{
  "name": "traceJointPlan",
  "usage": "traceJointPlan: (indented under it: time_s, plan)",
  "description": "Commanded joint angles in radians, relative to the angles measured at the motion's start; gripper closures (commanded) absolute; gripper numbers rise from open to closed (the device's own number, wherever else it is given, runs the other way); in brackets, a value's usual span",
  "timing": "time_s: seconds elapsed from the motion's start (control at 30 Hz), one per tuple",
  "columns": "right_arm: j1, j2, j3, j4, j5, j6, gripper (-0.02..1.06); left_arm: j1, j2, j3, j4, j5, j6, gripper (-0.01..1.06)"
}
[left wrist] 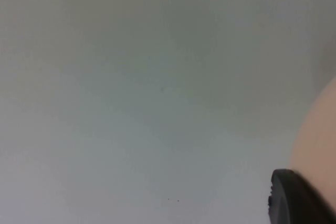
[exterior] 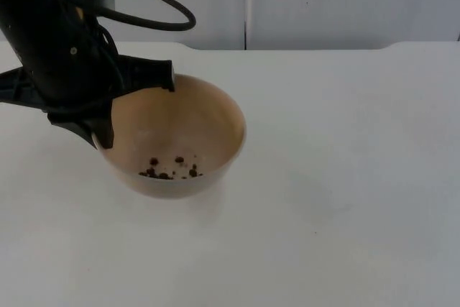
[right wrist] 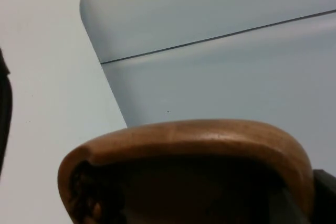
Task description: Pick up the bowl with the left hand and pour the coffee beans from the cup into the bowl with the right hand.
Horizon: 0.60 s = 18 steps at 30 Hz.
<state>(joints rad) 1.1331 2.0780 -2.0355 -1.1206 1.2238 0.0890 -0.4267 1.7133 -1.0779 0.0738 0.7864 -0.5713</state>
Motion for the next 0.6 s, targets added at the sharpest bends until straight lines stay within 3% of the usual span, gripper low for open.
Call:
traceJointPlan:
  time_s: [0.0, 0.33, 0.47, 0.57]
  plan:
    - [0.005, -0.011, -0.004, 0.009, -0.003, -0.003, 1.04, -0.005, -0.006, -0.003, -0.005, -0.015, -0.01, 1.05]
    - [-0.034, -0.013, -0.004, 0.098, -0.003, -0.011, 1.04, -0.005, -0.006, -0.003, -0.005, -0.015, -0.01, 1.05]
    - [-0.058, -0.019, -0.004, 0.181, -0.003, -0.011, 1.04, -0.005, -0.006, -0.003, -0.005, -0.015, -0.01, 1.05]
    - [-0.1, -0.057, -0.004, 0.313, -0.003, -0.011, 1.04, -0.005, -0.006, -0.003, -0.005, -0.015, -0.01, 1.05]
